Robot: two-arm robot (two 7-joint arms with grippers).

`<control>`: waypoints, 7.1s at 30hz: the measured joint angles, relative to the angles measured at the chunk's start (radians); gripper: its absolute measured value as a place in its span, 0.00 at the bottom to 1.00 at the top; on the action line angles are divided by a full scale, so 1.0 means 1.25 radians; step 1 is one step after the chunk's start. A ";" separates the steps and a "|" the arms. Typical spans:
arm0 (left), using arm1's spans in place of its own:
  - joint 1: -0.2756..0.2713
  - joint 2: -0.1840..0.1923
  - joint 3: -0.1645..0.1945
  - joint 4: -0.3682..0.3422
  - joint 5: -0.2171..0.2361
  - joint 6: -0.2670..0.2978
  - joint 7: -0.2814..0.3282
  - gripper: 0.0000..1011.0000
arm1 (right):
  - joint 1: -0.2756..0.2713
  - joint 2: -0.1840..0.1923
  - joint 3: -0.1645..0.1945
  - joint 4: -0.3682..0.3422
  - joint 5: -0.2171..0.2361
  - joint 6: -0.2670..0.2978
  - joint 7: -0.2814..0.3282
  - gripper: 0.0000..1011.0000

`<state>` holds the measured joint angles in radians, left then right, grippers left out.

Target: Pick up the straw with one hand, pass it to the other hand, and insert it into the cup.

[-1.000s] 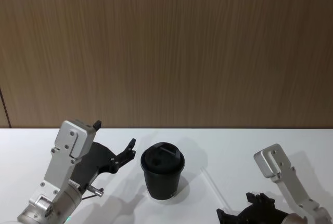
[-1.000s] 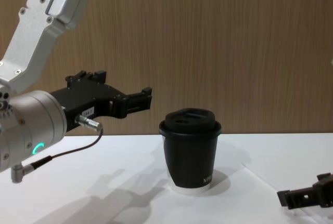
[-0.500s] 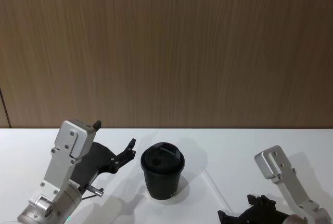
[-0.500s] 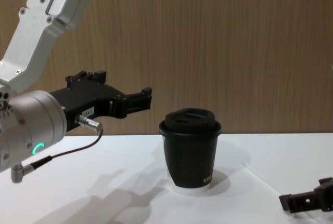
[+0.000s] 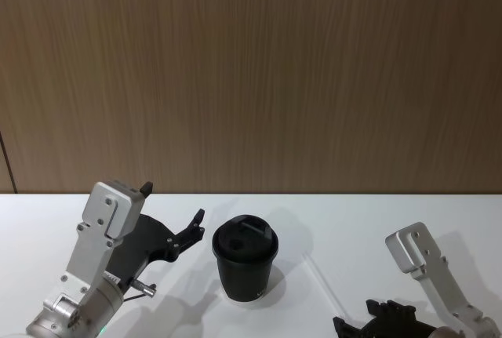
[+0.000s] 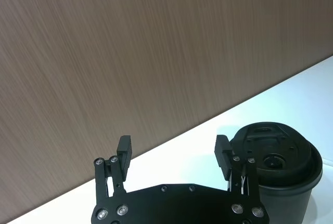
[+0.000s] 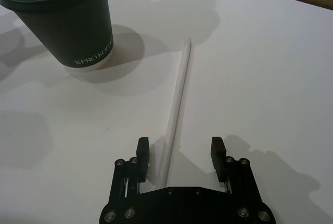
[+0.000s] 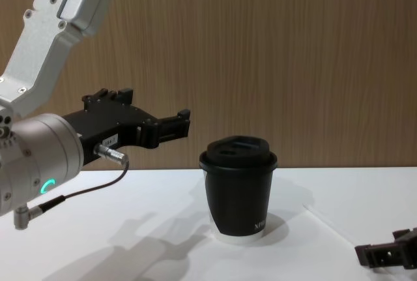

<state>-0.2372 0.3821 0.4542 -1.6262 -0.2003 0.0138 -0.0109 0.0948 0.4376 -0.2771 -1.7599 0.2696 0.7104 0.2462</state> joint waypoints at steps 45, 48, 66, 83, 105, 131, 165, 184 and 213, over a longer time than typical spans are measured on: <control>0.000 0.000 0.000 0.000 0.000 0.000 0.000 0.99 | -0.001 -0.013 0.006 0.002 -0.021 0.005 0.029 0.00; 0.000 0.000 0.000 0.000 0.000 0.000 0.000 0.99 | 0.002 -0.017 0.013 0.007 -0.025 -0.006 0.023 0.00; 0.000 0.000 0.000 0.000 0.000 0.000 0.000 0.99 | 0.029 -0.036 0.058 0.030 -0.046 -0.089 -0.004 0.00; -0.005 0.003 0.000 -0.013 -0.005 0.000 -0.025 0.99 | 0.005 -0.067 0.137 -0.029 -0.016 -0.209 -0.018 0.00; -0.037 0.019 -0.016 -0.115 -0.089 0.033 -0.160 0.99 | -0.090 -0.085 0.212 -0.145 0.106 -0.322 0.048 0.00; -0.018 -0.026 -0.100 -0.125 -0.358 0.058 -0.296 0.99 | -0.150 -0.090 0.218 -0.211 0.222 -0.334 0.113 0.00; -0.041 -0.094 -0.100 -0.040 -0.629 0.160 -0.384 0.99 | -0.152 -0.065 0.155 -0.226 0.247 -0.341 0.147 0.00; -0.096 -0.098 -0.068 0.028 -0.687 0.212 -0.436 0.99 | -0.139 -0.051 0.124 -0.214 0.238 -0.359 0.155 0.00; -0.149 -0.123 -0.028 0.098 -0.735 0.234 -0.477 0.99 | -0.127 -0.037 0.106 -0.194 0.249 -0.346 0.127 0.00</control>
<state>-0.4229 0.2280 0.4195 -1.5039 -1.1192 0.3067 -0.6070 -0.0643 0.3918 -0.1448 -2.0022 0.5812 0.2785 0.4054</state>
